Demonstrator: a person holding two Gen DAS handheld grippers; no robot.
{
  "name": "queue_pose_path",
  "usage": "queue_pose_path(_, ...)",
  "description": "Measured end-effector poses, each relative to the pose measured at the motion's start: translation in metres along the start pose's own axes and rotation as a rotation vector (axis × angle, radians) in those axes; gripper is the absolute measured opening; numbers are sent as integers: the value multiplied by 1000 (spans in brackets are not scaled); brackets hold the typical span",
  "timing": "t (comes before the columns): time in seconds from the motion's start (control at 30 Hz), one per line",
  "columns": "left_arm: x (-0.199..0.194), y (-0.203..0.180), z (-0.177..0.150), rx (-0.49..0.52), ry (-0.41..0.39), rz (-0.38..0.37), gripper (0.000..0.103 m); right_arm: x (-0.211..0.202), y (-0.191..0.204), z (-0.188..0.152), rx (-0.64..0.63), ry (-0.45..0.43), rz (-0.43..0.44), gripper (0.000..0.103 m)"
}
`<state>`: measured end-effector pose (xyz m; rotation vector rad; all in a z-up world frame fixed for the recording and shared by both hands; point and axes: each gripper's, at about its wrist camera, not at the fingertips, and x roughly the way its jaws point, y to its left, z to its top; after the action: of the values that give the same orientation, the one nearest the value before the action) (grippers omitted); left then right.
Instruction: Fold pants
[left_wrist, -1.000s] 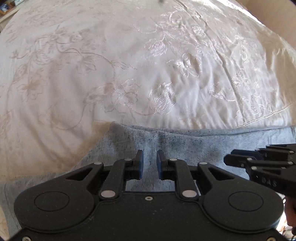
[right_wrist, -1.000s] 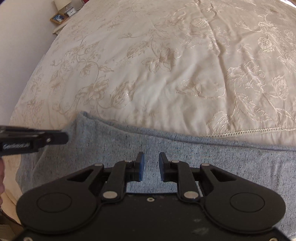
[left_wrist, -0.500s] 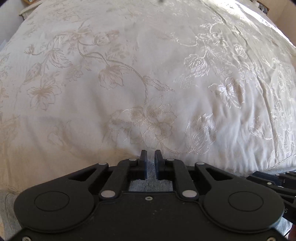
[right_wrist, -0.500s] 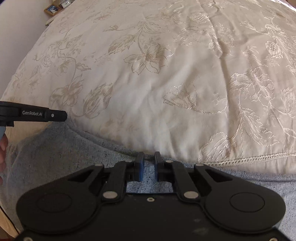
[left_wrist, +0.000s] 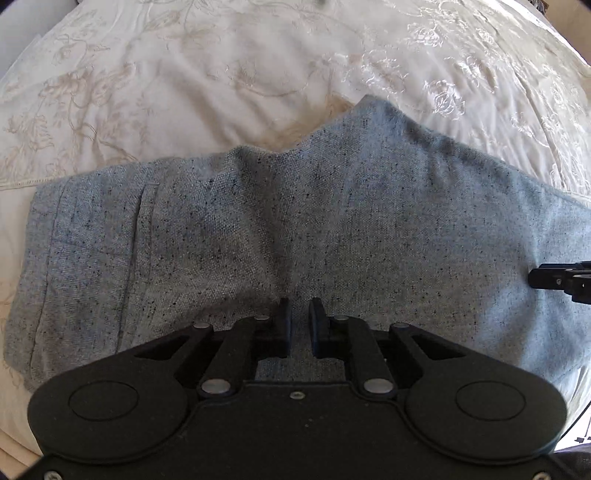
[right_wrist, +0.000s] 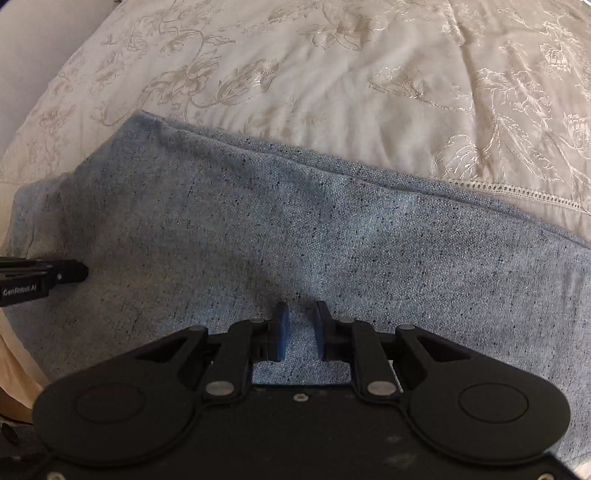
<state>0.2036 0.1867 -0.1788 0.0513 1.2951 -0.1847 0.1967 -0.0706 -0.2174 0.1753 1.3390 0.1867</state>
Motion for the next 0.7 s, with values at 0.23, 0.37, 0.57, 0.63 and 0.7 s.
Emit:
queue_pose_path(0.23,-33,39,14,-89,-179,97,21,-24,25,4,14,-39,43,20)
queue_pose_path(0.37,-14,81,-1,-180,-86,218,24,-27,55,-10,-33,-14,93,20)
queue_pose_path(0.57,-14,87,-13,-134,-85,206,25,-3,100,-47,-140,113,107,20)
queue_pose_path(0.63,-19,81,-11,-129,-96,211,24,-8,110,-51,-159,94,92,20)
queue_pose_path(0.7,-22,75,-11,-133,-100,200,17,-13,109,-49,-116,76,105,20)
